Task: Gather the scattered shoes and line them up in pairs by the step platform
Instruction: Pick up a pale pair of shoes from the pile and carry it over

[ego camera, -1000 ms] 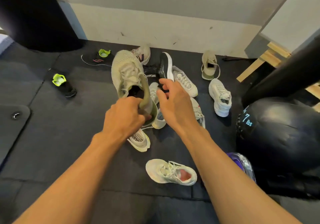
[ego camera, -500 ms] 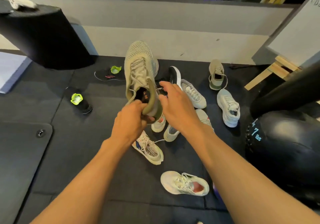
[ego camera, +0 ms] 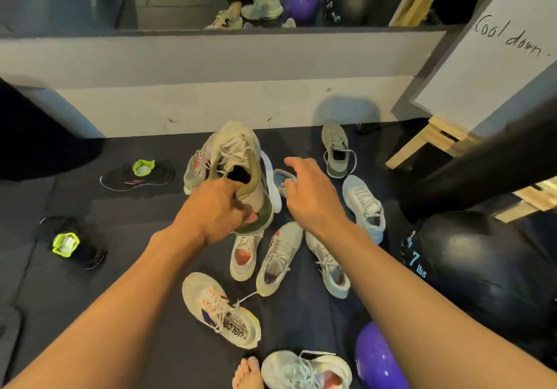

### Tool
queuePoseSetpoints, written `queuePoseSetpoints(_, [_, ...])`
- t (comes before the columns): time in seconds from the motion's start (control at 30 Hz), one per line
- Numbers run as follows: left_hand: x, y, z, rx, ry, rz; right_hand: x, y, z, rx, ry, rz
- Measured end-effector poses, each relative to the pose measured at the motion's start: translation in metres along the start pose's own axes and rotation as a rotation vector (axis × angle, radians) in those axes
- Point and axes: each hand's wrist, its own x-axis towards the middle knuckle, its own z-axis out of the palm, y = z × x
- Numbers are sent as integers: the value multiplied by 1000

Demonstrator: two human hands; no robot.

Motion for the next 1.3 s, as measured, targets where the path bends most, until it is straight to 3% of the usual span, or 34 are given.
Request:
queuePoseSetpoints(0.2, [68, 3, -6, 144, -69, 61, 65, 35, -17, -119, -66, 151])
queuePoseSetpoints(0.47, [151, 13, 12, 288, -81, 152, 133, 83, -18, -135, 17, 241])
queuePoseSetpoints(0.63, [215, 17, 35, 298, -142, 157, 188, 149, -2, -125, 26, 405])
queuePoseSetpoints(0.77, [275, 9, 64, 336, -187, 134, 238, 208, 29, -155, -91, 475])
queuePoseSetpoints(1.07, [360, -26, 158, 260, -128, 90, 320, 311, 97, -166, -220, 580])
queuePoseSetpoints(1.2, [373, -38, 184, 230, -138, 80, 330, 336, 123, -262, -387, 708])
queuePoseSetpoints(1.3, [377, -44, 192, 192, -182, 65, 326, 341, 131, -461, -480, 660])
